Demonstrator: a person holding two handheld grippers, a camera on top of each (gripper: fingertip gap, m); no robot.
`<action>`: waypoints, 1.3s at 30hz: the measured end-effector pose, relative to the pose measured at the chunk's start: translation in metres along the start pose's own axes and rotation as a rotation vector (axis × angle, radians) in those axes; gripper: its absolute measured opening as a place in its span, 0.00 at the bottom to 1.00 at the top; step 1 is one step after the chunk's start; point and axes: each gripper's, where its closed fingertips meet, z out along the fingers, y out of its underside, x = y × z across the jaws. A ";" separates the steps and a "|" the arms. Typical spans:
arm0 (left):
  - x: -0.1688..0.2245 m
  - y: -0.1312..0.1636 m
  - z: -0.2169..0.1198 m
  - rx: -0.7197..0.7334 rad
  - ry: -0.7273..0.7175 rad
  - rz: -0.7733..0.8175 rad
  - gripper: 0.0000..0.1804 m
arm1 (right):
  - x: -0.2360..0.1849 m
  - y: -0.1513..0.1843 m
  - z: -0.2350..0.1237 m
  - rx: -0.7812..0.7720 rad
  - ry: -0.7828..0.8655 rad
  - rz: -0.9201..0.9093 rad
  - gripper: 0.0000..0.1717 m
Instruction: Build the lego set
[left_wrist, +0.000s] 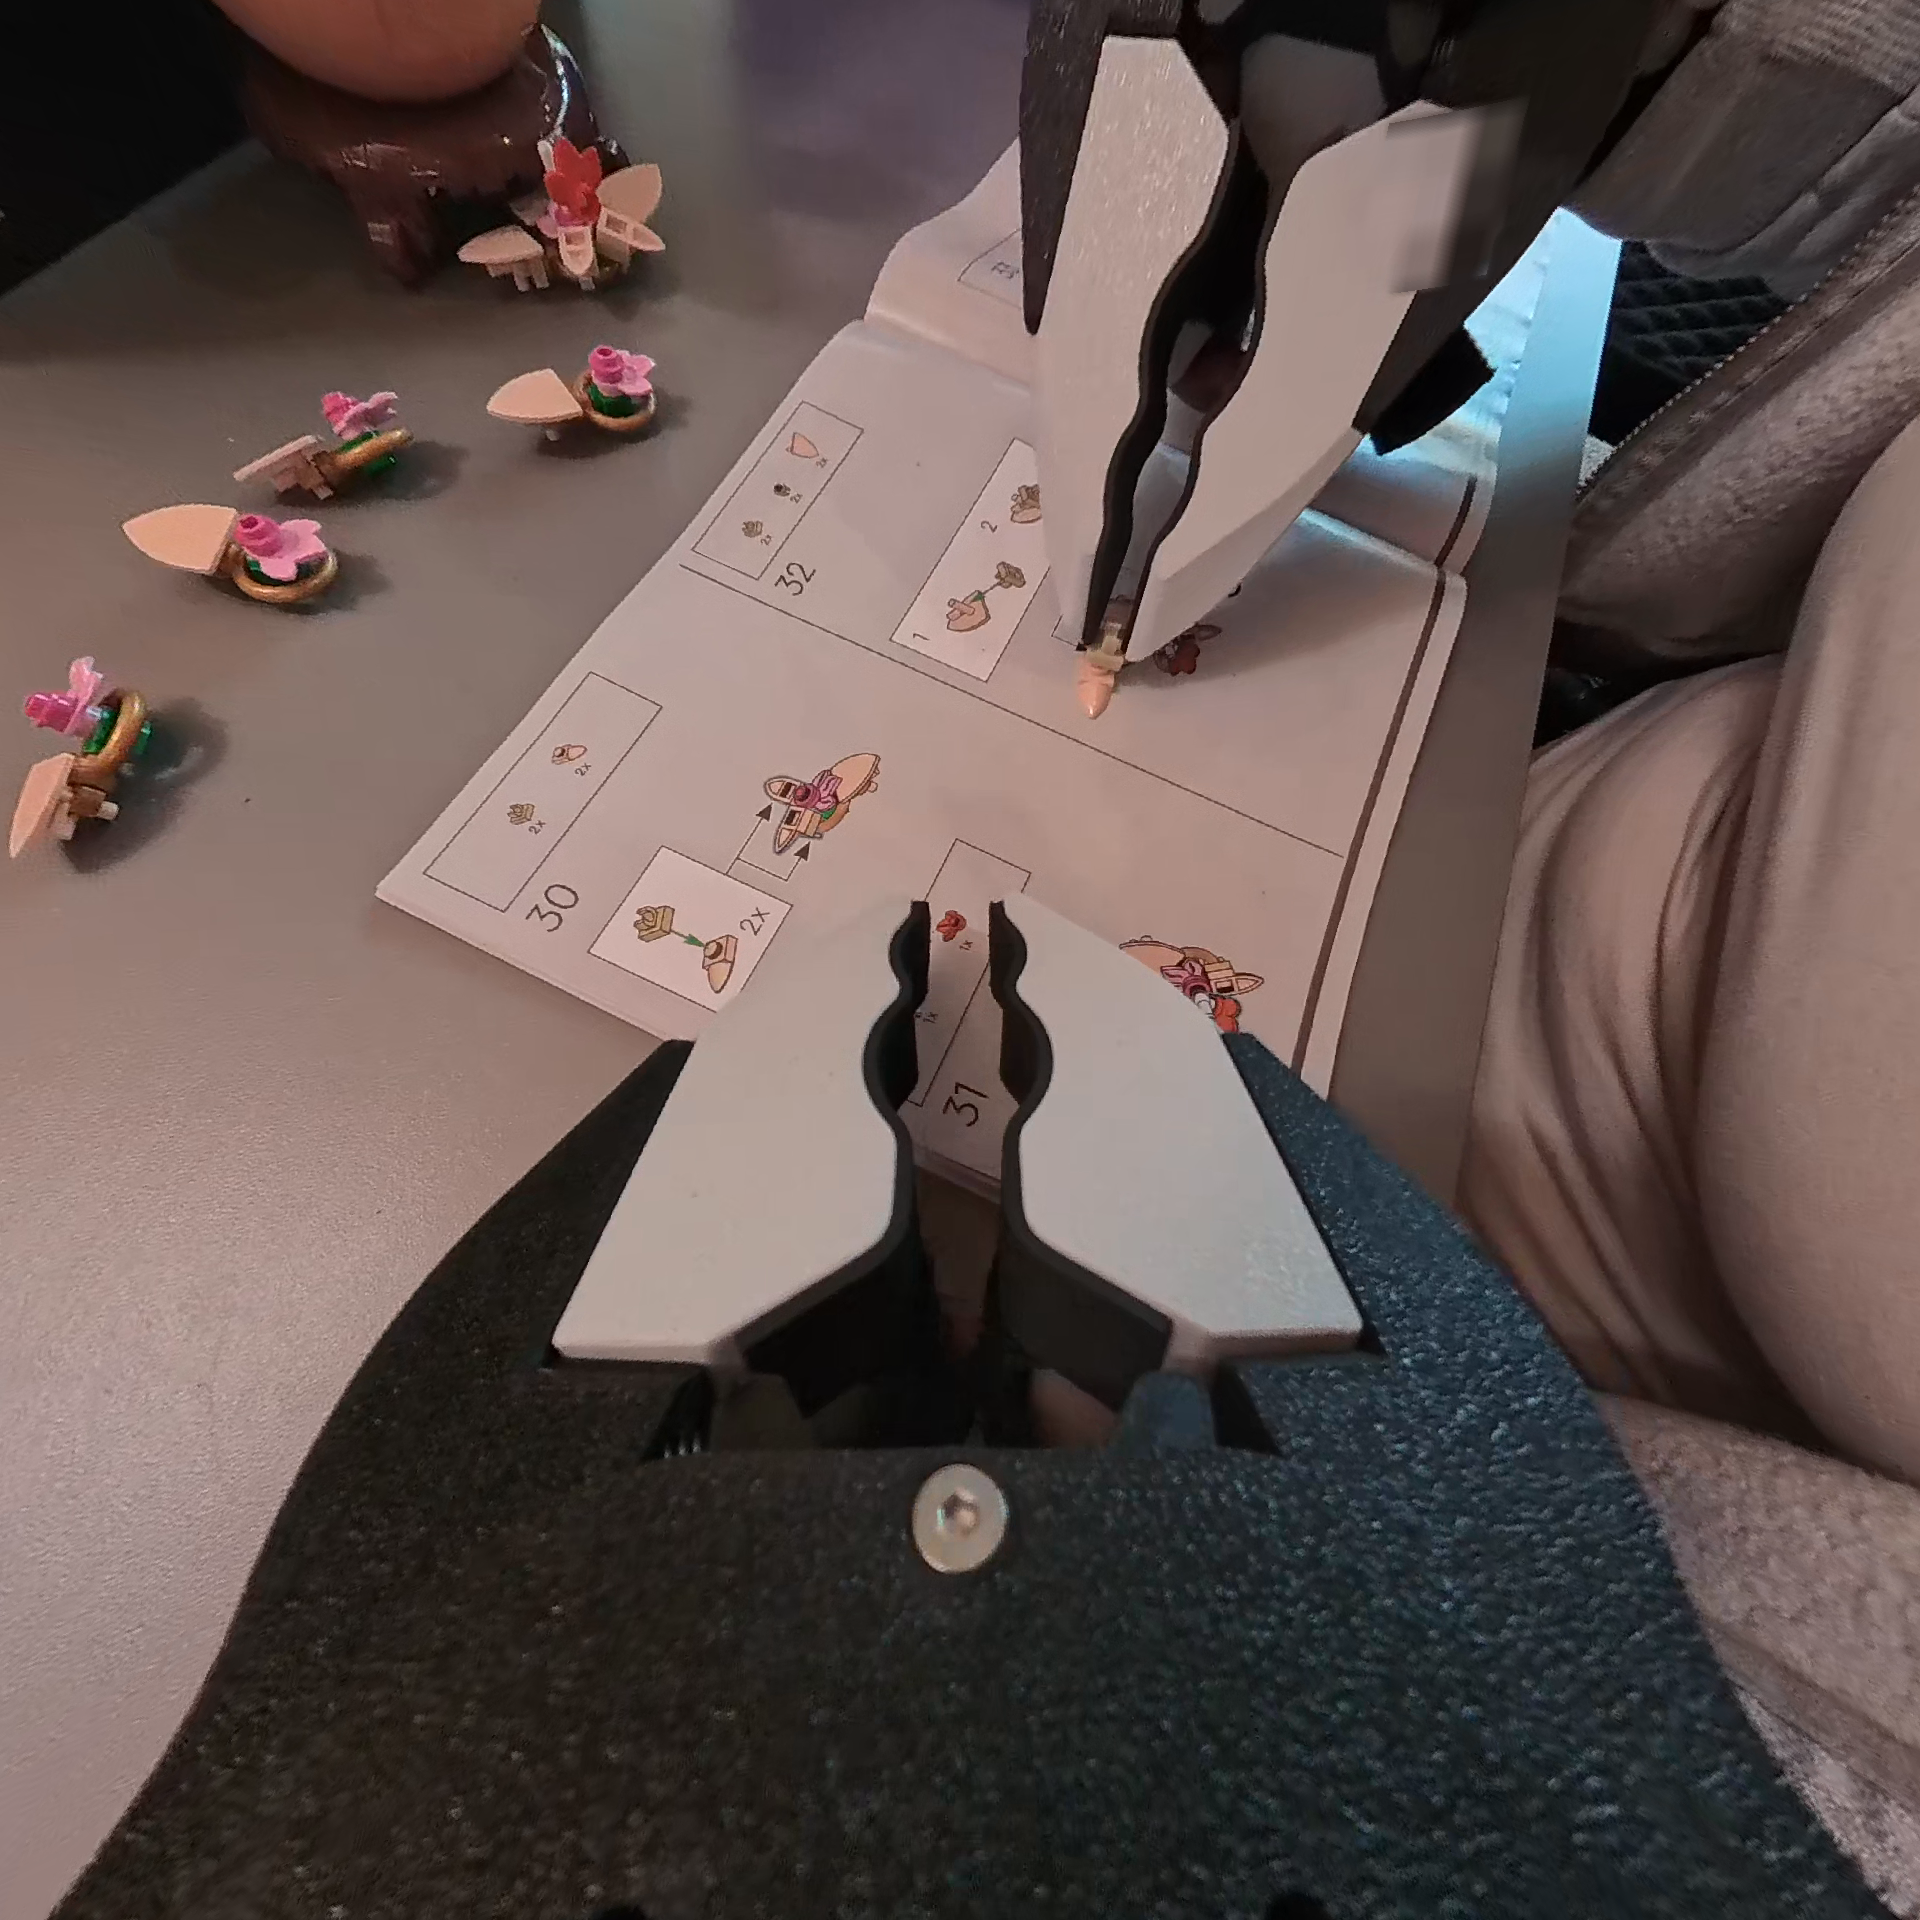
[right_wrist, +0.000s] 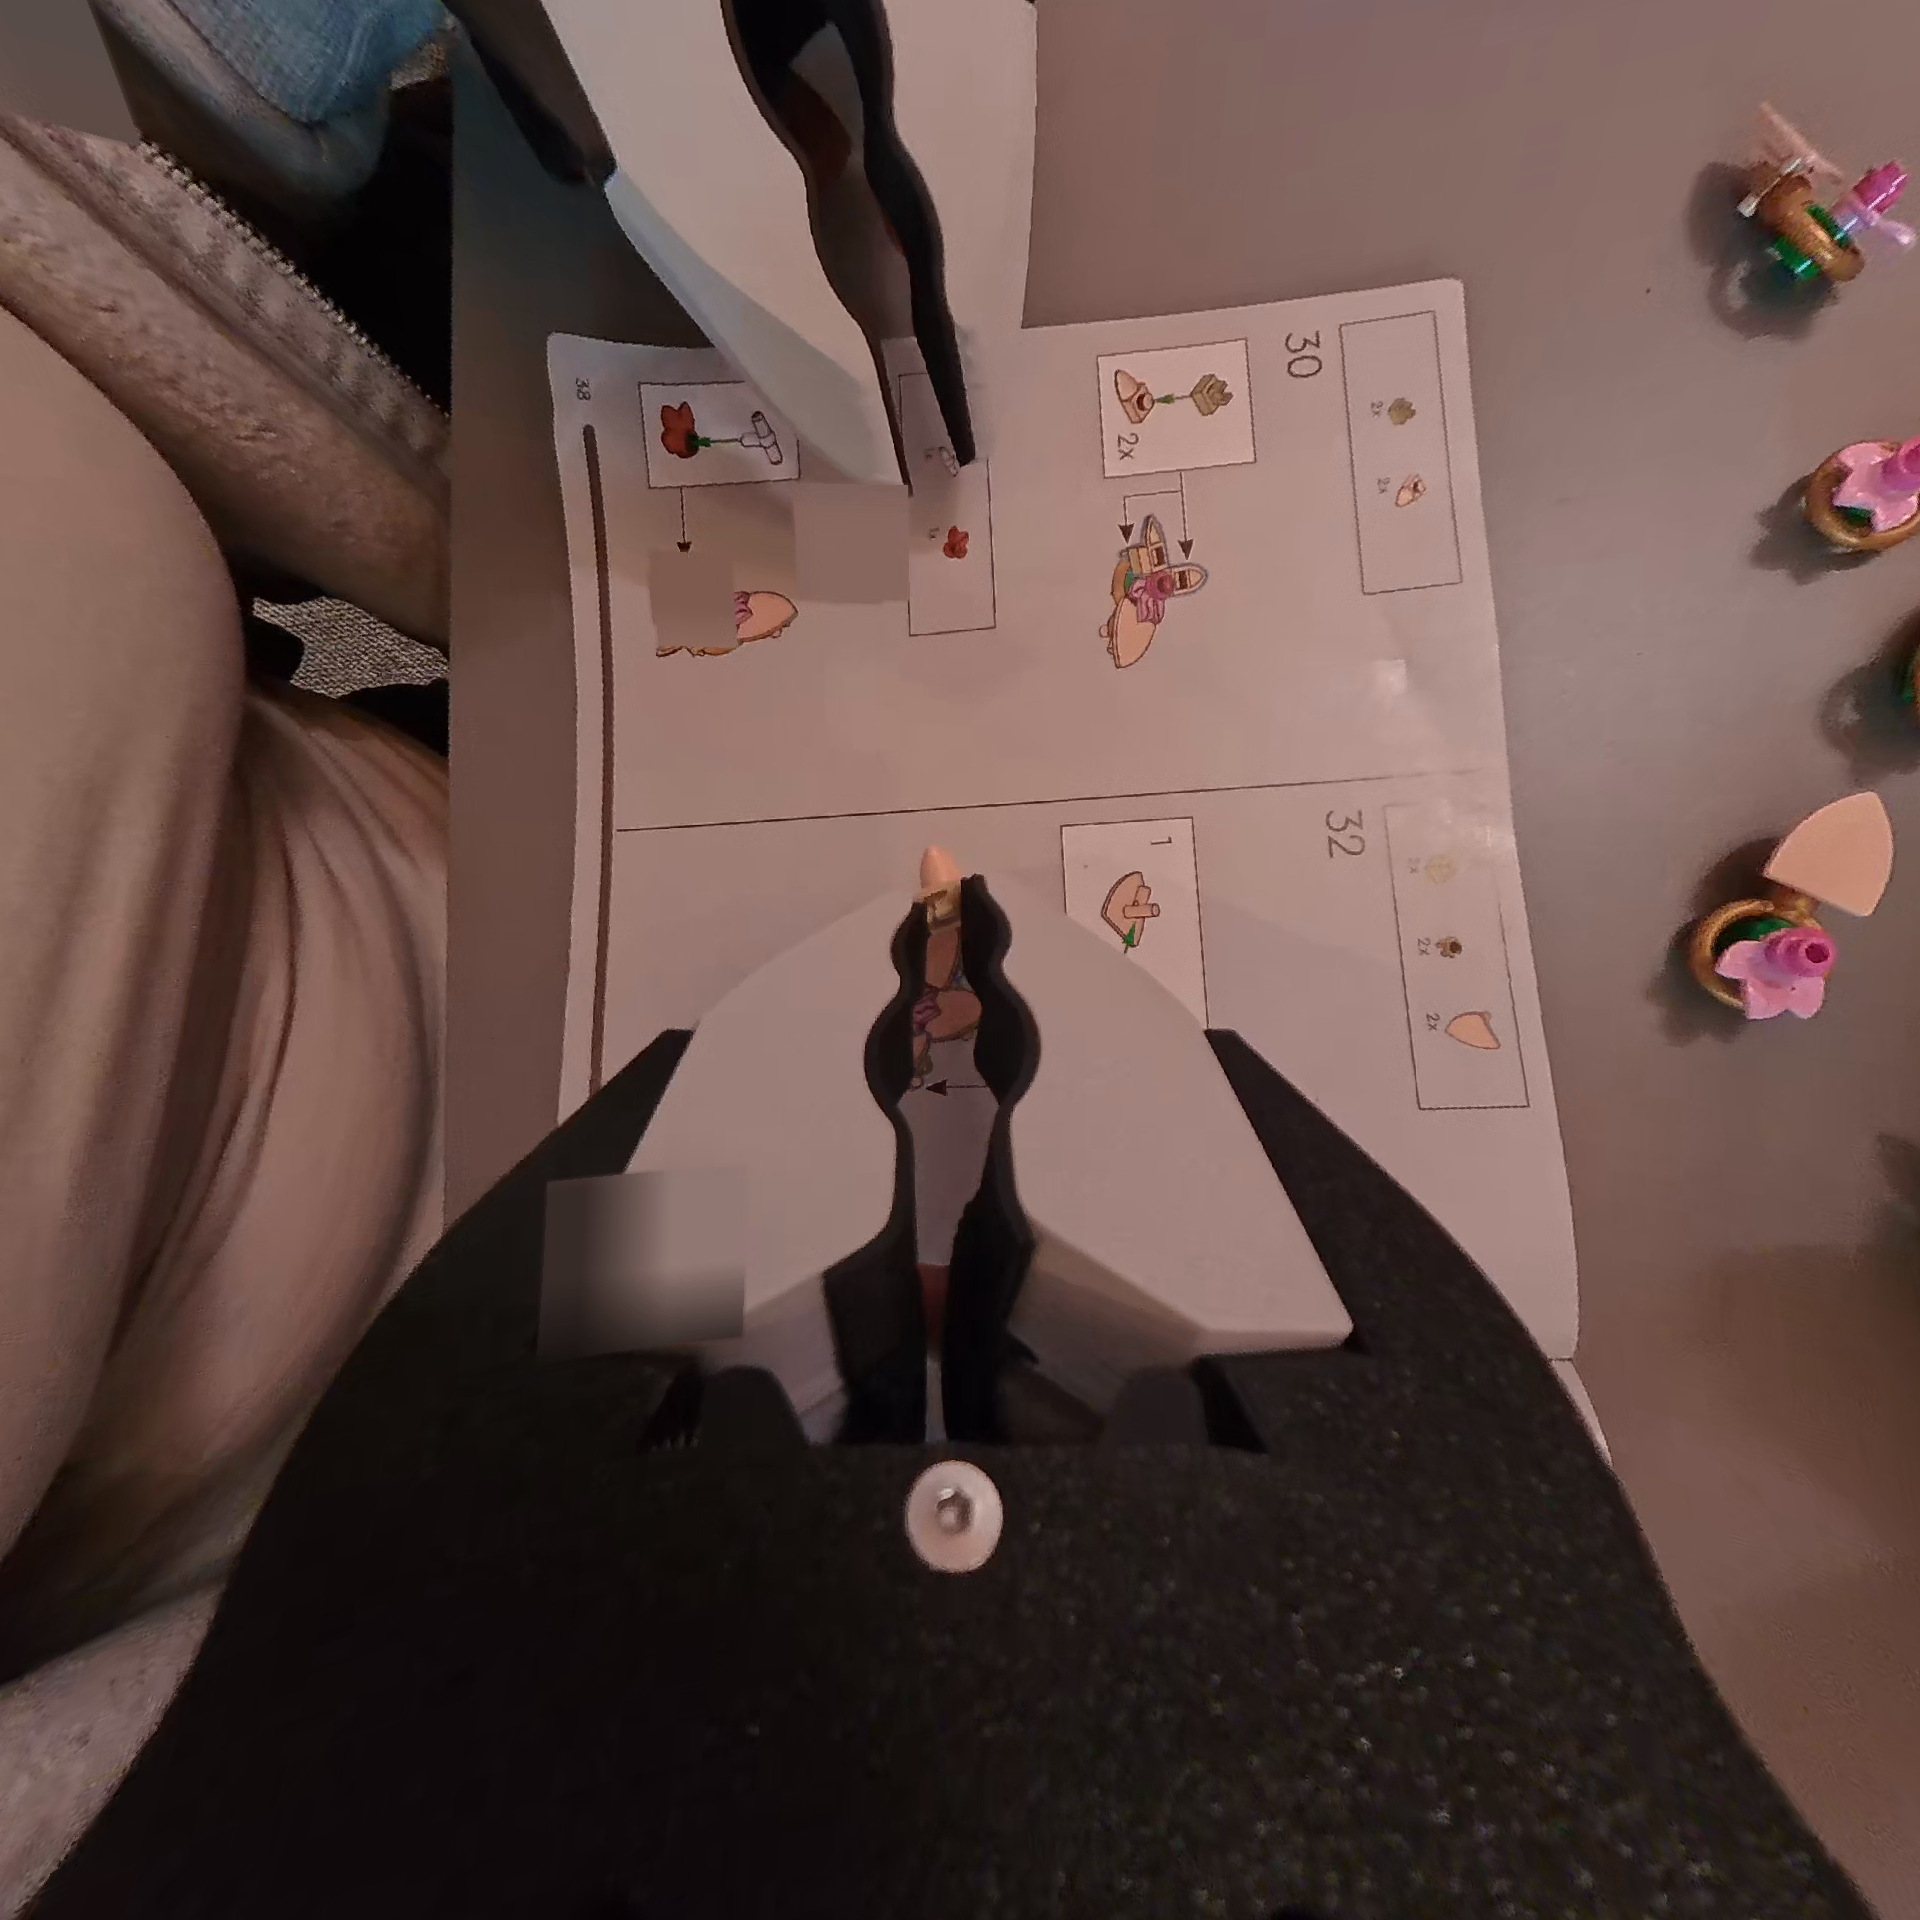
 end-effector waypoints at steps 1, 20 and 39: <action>0.000 0.000 0.000 -0.001 0.000 0.000 0.06 | 0.000 0.000 0.000 -0.003 0.000 0.000 0.03; 0.001 0.002 0.002 -0.017 0.010 0.003 0.06 | 0.001 0.000 0.004 -0.025 -0.038 0.027 0.03; 0.004 0.004 0.003 -0.037 0.019 0.017 0.06 | -0.001 0.003 0.005 -0.134 -0.218 0.222 0.03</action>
